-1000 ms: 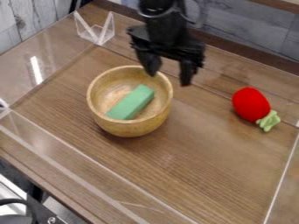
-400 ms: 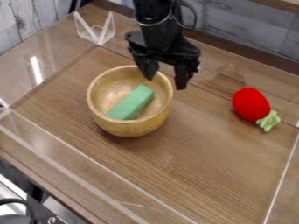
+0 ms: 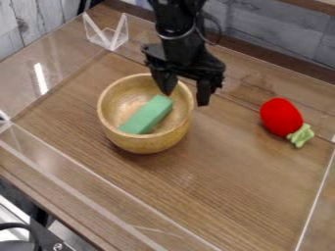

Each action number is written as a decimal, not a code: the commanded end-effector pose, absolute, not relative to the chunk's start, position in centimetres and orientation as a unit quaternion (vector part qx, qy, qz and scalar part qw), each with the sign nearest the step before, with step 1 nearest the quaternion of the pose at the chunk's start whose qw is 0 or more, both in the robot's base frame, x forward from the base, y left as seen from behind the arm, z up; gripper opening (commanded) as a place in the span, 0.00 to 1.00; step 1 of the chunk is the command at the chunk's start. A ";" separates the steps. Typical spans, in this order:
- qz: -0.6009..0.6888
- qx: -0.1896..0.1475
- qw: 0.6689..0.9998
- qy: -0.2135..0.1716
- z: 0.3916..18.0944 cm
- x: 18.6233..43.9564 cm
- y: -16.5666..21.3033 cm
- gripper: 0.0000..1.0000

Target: Move the red fruit to the right

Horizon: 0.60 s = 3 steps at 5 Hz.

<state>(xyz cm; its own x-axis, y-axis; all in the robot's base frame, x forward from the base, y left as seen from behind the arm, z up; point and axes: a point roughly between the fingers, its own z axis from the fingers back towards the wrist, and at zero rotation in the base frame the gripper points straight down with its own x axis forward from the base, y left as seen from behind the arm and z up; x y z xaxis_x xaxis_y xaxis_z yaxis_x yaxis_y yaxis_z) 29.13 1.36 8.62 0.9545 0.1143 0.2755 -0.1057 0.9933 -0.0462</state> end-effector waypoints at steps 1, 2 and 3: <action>0.080 -0.011 0.982 -0.168 10.2 30.5 2.0 1.00; 0.075 -0.012 0.983 -0.169 11.1 29.8 1.9 1.00; 0.069 -0.013 0.983 -0.171 11.8 29.1 1.9 1.00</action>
<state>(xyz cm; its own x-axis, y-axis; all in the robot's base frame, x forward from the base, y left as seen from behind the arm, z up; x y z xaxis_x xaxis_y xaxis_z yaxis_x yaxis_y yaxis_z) 28.74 1.51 10.49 0.9475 0.1321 0.2911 -0.1242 0.9912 -0.0457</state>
